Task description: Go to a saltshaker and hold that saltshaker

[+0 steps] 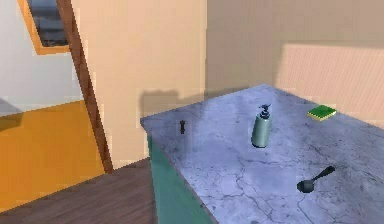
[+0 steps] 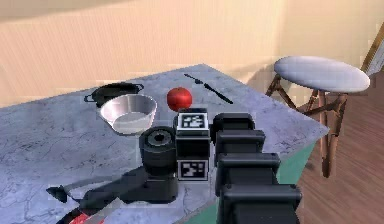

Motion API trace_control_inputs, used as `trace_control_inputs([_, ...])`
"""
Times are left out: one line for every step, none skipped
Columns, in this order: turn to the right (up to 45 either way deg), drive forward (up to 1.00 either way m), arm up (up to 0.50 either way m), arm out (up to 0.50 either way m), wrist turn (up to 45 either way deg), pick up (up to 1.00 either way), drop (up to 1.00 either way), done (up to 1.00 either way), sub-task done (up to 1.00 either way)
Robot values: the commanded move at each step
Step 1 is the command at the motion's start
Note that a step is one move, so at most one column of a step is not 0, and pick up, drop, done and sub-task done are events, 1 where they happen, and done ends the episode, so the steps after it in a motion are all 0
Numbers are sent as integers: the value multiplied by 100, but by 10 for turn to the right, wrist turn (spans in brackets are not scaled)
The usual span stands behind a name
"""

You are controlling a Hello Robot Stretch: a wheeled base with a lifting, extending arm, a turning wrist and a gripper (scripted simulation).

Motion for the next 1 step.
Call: trace_control_inputs([0,0,0,0,450,0,0,0,0])
